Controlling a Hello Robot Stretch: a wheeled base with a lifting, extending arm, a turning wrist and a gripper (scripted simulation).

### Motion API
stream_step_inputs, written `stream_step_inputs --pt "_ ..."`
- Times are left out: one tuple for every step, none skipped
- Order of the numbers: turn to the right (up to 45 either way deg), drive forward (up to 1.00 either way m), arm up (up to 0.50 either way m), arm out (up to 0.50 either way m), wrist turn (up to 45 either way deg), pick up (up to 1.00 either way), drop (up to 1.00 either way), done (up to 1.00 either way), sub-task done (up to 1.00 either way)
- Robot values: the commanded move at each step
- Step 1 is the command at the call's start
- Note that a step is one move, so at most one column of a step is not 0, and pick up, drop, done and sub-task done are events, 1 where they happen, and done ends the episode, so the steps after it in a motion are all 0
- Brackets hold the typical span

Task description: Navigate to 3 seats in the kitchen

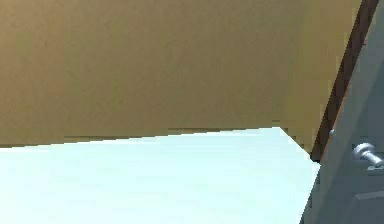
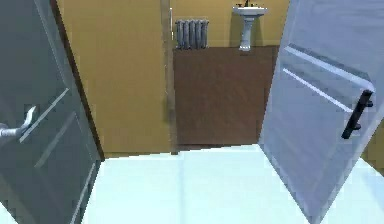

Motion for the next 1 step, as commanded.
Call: stream_step_inputs --pt "0.0 0.6 0.0 0.0 0.0 0.0 0.0 0.0 0.0"
